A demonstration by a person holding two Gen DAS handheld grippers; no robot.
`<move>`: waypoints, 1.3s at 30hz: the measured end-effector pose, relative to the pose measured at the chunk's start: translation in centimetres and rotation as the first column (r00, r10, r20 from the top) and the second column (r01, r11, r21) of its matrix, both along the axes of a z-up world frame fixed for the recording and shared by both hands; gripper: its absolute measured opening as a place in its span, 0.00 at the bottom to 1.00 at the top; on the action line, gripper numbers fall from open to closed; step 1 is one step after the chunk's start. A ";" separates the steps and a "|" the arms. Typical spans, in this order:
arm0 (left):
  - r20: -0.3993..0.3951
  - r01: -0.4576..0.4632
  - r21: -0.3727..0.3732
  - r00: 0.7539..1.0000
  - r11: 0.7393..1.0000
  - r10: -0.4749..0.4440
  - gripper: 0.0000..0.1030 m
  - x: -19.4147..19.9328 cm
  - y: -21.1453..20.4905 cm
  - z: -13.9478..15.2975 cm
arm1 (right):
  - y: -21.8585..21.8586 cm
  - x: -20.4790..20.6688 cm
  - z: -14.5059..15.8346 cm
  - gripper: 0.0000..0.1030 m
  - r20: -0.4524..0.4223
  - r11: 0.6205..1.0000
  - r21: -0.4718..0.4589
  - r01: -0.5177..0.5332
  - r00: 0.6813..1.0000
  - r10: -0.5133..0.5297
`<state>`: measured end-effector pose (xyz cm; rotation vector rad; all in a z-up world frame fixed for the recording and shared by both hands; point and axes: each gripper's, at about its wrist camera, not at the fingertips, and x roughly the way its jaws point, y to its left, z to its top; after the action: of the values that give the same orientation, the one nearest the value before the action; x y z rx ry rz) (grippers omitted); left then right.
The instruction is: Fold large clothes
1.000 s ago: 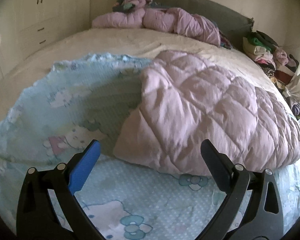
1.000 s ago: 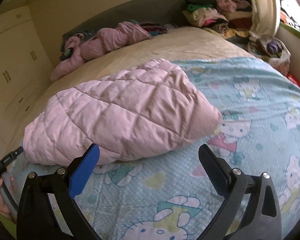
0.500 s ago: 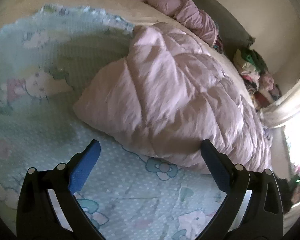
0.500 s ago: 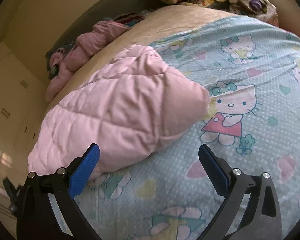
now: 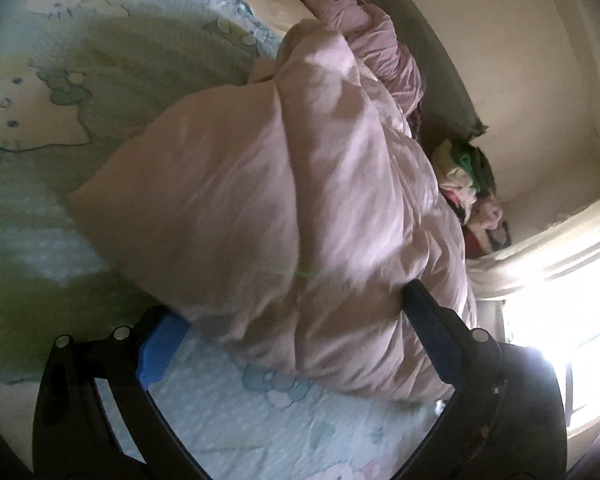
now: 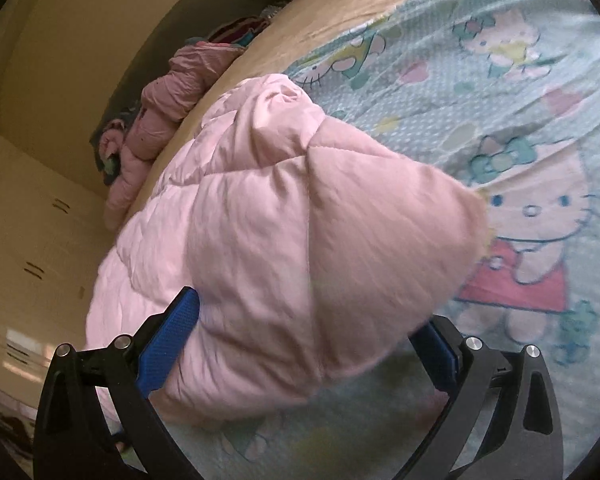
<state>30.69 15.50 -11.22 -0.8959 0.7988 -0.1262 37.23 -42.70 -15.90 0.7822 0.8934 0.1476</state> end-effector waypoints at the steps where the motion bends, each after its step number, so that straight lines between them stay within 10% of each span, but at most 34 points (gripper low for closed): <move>1: 0.007 -0.003 -0.012 1.000 1.000 0.003 0.92 0.2 0.0 -0.1 | -0.1 0.4 -0.2 0.96 0.000 1.000 0.023 0.002 1.000 -0.002; 9: 0.029 -0.050 -0.084 0.998 0.995 0.053 0.92 2.5 0.0 -1.2 | 0.5 2.3 -0.6 0.95 0.027 0.999 0.044 0.001 1.000 -0.002; 14: 0.048 -0.067 -0.088 0.996 0.994 0.072 0.92 3.6 -0.1 -1.6 | 1.3 1.8 0.1 0.66 0.075 1.000 -0.004 -0.024 0.997 0.024; 22: 0.108 0.021 0.176 0.993 0.984 -0.040 0.48 3.4 -2.4 2.0 | 4.7 0.2 4.5 0.38 0.197 0.953 -0.290 -0.090 0.969 0.151; 25: 0.134 0.034 0.306 0.988 0.951 -0.078 0.43 2.6 -3.6 4.3 | 6.1 -0.8 6.2 0.35 0.241 0.928 -0.360 -0.094 0.952 0.190; 39: 0.225 0.032 0.468 0.962 0.883 -0.153 0.37 0.5 -4.9 9.1 | 11.2 -7.9 12.6 0.31 0.380 0.808 -0.582 -0.087 0.850 0.365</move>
<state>31.18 10.57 -2.09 -0.3763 0.5918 -0.1262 29.32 -31.52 -3.33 0.0709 0.5053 0.2762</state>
